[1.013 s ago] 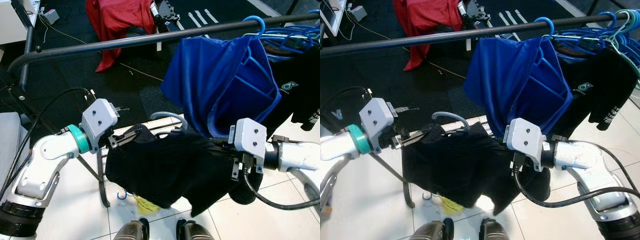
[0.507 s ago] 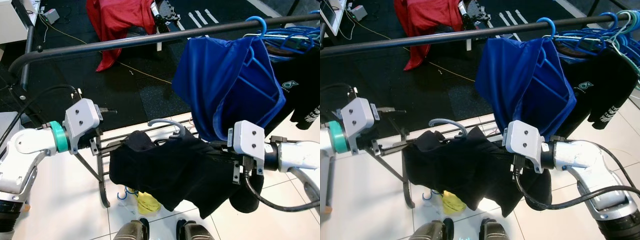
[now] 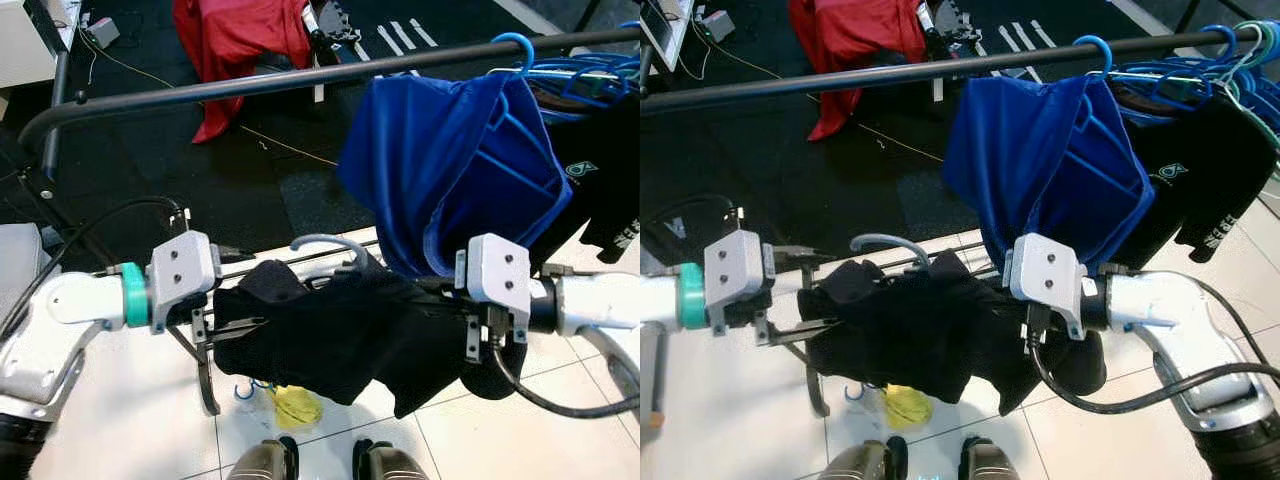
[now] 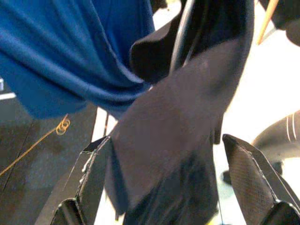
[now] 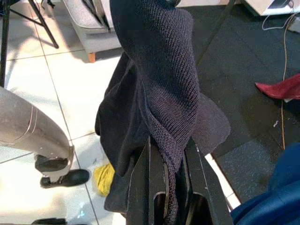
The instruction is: Hang hanger
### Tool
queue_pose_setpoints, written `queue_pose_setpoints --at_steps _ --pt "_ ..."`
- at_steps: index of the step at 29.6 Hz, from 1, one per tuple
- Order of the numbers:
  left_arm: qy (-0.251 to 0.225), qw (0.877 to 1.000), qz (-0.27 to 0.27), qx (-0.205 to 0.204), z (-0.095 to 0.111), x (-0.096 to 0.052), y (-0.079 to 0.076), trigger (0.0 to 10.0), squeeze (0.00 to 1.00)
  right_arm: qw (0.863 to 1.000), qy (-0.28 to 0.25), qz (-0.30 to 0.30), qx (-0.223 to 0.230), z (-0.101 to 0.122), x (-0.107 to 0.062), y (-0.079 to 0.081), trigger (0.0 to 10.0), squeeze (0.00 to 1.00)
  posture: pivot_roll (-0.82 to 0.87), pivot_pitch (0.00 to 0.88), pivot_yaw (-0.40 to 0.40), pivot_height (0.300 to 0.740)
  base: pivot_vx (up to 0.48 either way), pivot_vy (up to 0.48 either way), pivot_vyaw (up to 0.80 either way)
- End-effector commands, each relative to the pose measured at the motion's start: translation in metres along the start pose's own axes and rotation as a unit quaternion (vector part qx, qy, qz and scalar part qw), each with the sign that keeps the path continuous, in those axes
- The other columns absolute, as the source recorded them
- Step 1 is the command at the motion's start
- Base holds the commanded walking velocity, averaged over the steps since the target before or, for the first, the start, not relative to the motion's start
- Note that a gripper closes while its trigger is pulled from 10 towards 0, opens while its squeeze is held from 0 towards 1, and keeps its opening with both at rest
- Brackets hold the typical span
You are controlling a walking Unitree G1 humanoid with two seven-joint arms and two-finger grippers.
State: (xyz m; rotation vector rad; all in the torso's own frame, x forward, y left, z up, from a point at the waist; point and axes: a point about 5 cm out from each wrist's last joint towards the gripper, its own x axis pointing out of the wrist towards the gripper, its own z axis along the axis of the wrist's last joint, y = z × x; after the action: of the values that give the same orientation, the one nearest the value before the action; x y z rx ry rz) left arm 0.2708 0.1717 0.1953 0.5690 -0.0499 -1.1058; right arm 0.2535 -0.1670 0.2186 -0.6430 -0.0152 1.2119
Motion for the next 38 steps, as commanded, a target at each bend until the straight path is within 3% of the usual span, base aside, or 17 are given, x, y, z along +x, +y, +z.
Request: queue_pose_setpoints --at_steps 1,11,12,13,14,26,38 --pt "-0.009 1.000 0.000 0.000 -0.001 0.014 -0.004 10.0 0.00 0.999 -0.041 0.022 -0.015 0.018 0.008 0.004 10.0 0.00 -0.08 0.065 0.076 0.740 0.000 0.000 0.00" --pt "-0.020 1.000 0.001 -0.004 -0.001 0.021 -0.005 10.0 0.00 0.997 -0.060 0.042 -0.014 0.026 0.013 0.009 10.0 0.00 -0.08 0.068 0.080 0.740 0.000 0.000 0.00" --pt "-0.020 1.000 0.001 -0.004 -0.001 0.021 -0.004 6.4 0.00 0.997 -0.062 0.043 -0.014 0.026 0.014 0.009 10.0 0.00 -0.08 0.069 0.080 0.740 0.000 0.000 0.00" --pt "-0.021 1.000 0.001 -0.004 -0.001 0.020 -0.003 0.5 0.00 0.997 -0.061 0.042 -0.013 0.026 0.014 0.009 10.0 0.00 -0.08 0.069 0.082 0.740 0.000 0.000 0.00" --pt "-0.021 1.000 0.000 -0.004 -0.001 0.018 -0.002 0.0 0.00 0.997 -0.058 0.042 -0.012 0.025 0.014 0.009 10.0 0.00 -0.08 0.072 0.082 0.740 0.000 0.000 0.00" --pt "-0.019 1.000 -0.018 -0.005 -0.001 0.009 -0.002 0.0 0.00 0.999 -0.030 0.027 -0.001 0.010 0.010 0.005 10.0 0.00 -0.07 0.076 0.079 0.740 0.000 0.000 0.00" --pt "-0.026 0.994 -0.102 0.024 0.006 0.006 -0.010 0.0 0.00 1.000 -0.009 0.006 -0.018 -0.001 0.007 -0.001 10.0 0.00 -0.08 0.078 0.075 0.740 0.000 0.000 0.00"
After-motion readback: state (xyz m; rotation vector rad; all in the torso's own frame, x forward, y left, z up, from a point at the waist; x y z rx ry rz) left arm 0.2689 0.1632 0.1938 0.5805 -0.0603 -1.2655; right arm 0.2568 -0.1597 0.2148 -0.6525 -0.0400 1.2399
